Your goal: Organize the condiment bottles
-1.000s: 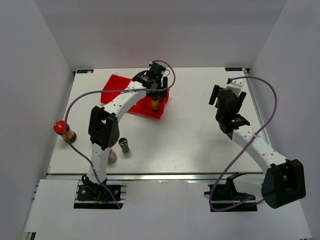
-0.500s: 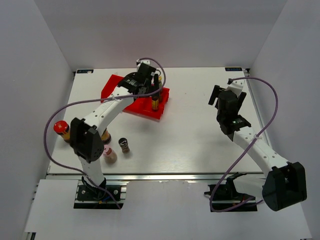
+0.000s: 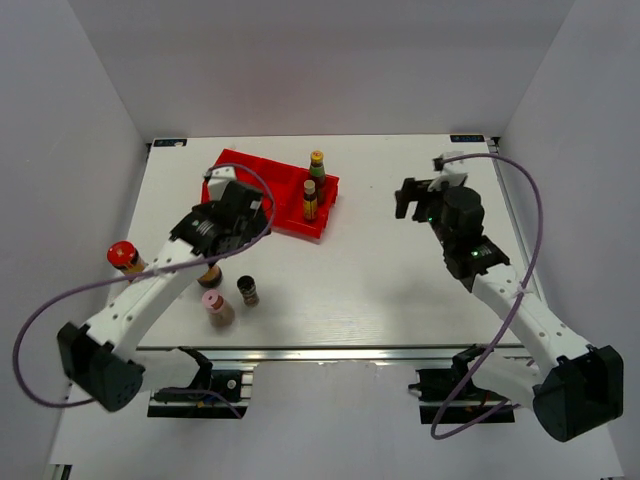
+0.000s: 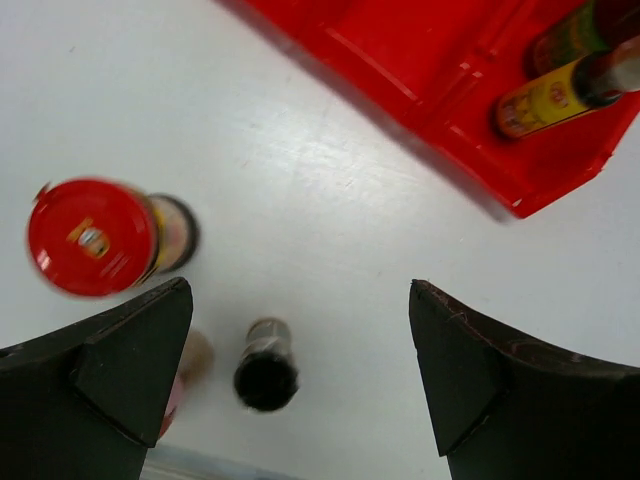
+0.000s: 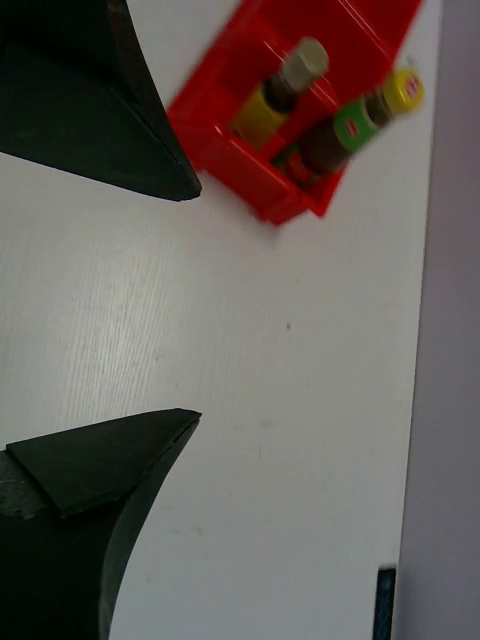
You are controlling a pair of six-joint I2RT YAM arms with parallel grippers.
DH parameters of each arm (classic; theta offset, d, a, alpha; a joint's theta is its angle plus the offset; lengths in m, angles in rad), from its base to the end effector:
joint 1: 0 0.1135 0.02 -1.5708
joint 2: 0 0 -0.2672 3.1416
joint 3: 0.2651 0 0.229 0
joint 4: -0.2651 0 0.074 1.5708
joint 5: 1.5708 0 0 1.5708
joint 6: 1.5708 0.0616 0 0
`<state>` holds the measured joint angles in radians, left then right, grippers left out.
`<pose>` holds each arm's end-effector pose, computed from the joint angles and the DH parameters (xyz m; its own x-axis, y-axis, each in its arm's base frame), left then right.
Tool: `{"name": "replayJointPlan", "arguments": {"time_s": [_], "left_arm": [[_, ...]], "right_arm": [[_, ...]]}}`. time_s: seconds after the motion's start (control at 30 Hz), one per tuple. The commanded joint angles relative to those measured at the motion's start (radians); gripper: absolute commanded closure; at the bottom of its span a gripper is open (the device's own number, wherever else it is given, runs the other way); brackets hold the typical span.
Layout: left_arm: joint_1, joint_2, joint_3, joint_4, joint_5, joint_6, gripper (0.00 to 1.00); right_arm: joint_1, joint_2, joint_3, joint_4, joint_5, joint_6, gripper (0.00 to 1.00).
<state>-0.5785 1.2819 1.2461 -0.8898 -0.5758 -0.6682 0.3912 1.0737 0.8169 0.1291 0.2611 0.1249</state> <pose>0.2213 -0.1045 0.3213 -0.6394 -0.2031 -0.7416 -0.2697 0.9624 -0.0311 0.2409 0.0821 0.3333 -0.1332 0.0752 -0.9882 -0.1160 0.9891 0.0909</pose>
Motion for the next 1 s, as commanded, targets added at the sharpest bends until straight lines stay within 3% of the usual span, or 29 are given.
{"name": "replayJointPlan", "arguments": {"time_s": [0.0, 0.07, 0.23, 0.4, 0.83, 0.97], "left_arm": [[-0.004, -0.139, -0.089, -0.061, -0.047, -0.109, 0.02], [-0.004, -0.203, -0.114, -0.102, -0.020, -0.142, 0.02], [-0.004, -0.286, -0.229, -0.159, 0.069, -0.157, 0.02], [-0.004, -0.317, -0.327, -0.028, 0.292, -0.059, 0.02], [-0.004, -0.164, -0.384, 0.028, 0.327, -0.014, 0.02], [-0.004, -0.124, -0.396, 0.017, 0.289, -0.027, 0.11]], "right_arm": [[0.112, 0.011, 0.022, 0.032, -0.227, -0.111, 0.11], [0.199, 0.063, 0.060, 0.005, -0.183, -0.174, 0.11], [0.215, 0.161, 0.107, 0.017, -0.241, -0.133, 0.11], [0.215, 0.203, 0.122, -0.003, -0.227, -0.100, 0.11], [0.215, 0.186, 0.097, -0.016, -0.088, -0.102, 0.11], [0.215, 0.180, 0.091, -0.014, -0.062, -0.100, 0.11]]}}
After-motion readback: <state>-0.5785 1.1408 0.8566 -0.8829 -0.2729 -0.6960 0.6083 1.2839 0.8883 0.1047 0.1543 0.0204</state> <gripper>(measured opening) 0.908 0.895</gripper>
